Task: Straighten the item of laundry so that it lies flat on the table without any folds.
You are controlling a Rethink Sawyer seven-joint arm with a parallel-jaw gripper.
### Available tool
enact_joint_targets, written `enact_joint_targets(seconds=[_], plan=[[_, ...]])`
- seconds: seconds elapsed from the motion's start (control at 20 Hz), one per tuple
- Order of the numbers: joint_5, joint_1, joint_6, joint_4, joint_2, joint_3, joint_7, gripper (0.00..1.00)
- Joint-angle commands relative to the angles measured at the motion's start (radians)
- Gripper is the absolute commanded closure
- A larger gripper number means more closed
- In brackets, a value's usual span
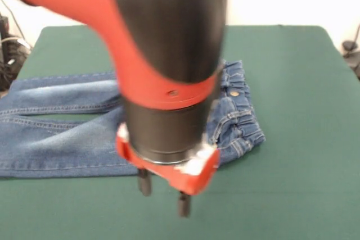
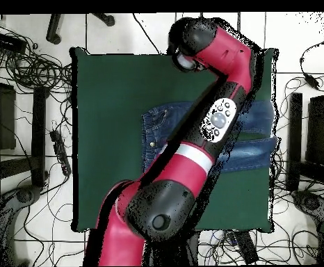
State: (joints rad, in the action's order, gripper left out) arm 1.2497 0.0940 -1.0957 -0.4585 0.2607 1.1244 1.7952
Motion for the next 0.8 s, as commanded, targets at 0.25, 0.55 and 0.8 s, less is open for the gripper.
enact_joint_targets(seconds=[0.25,0.55,0.8], plan=[[0.02,-0.11,-0.017,-0.086,0.042,-0.142,0.598,0.0],[-0.007,-0.148,-0.053,-0.077,0.045,-0.158,0.691,0.0],[-0.018,-0.156,-0.12,-0.007,0.076,-0.13,0.8,0.0]])
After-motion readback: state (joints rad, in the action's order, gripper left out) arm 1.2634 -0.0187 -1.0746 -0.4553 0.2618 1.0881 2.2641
